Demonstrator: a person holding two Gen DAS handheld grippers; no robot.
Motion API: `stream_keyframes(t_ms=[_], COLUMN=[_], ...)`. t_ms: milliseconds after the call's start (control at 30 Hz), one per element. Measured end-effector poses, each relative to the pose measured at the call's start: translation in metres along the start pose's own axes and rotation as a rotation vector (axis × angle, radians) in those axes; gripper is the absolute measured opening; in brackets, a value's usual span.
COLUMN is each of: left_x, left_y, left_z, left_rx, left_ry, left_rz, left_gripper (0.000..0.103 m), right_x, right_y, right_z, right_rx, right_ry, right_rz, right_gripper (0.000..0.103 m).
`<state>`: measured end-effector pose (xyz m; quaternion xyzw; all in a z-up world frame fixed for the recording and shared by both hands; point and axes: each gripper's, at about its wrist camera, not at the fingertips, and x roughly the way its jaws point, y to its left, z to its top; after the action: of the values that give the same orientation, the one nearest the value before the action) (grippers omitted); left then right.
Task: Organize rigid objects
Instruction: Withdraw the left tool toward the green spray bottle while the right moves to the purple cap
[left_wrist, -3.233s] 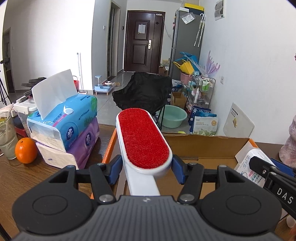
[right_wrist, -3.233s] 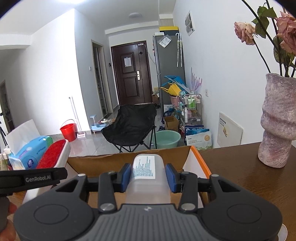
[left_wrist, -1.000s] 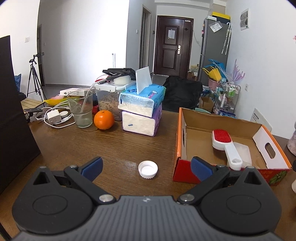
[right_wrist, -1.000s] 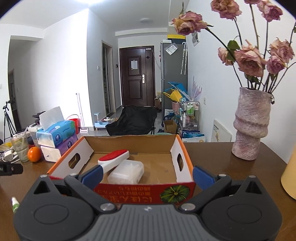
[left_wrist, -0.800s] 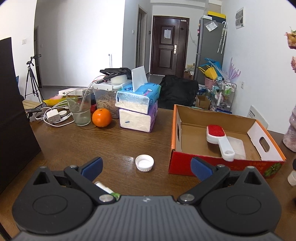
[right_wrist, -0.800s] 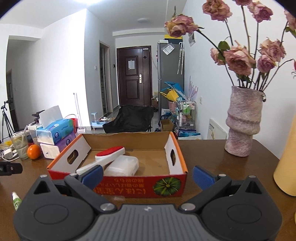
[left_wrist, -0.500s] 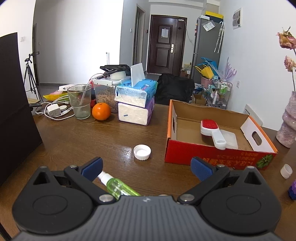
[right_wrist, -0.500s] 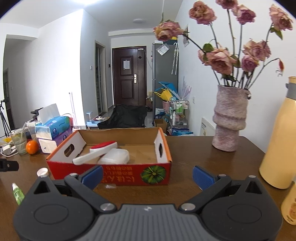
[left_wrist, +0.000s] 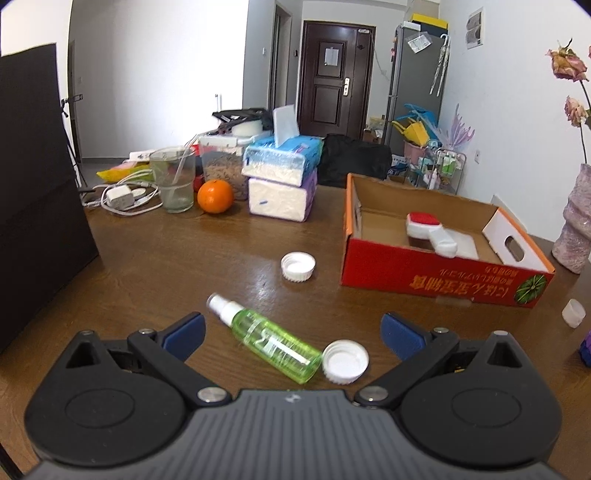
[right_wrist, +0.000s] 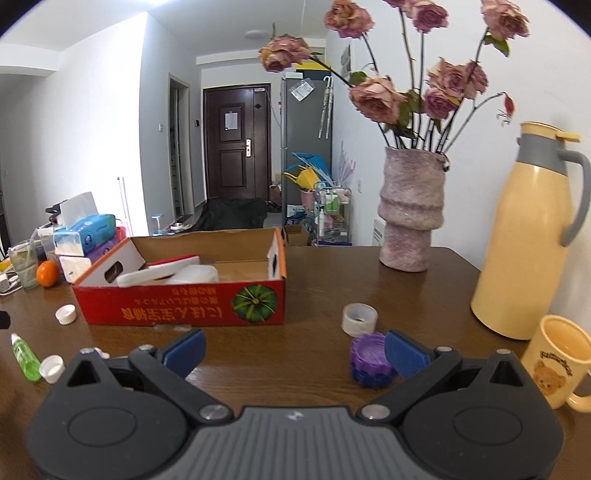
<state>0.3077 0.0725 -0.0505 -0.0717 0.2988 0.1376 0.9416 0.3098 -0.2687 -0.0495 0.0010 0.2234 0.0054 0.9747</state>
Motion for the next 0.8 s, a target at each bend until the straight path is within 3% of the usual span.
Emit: stream_keyframes(t_ms=[533, 800], left_x=[-0.004, 0.003], left_y=[0.029, 0.036], left_z=[-0.026, -0.025], left_rx=[-0.008, -0.019], left_ry=[0.032, 0.042], left_rz=[0.042, 0.062], left_gripper=[0.103, 0.103], right_x=[-0.009, 0.014], right_y=[-0.036, -0.050], right_z=[-0.026, -0.029], right_rx=[-0.013, -0.042], right_ry=[0.019, 0.031], right_rz=[-0.063, -0.081], right_gripper=[0.103, 0.094])
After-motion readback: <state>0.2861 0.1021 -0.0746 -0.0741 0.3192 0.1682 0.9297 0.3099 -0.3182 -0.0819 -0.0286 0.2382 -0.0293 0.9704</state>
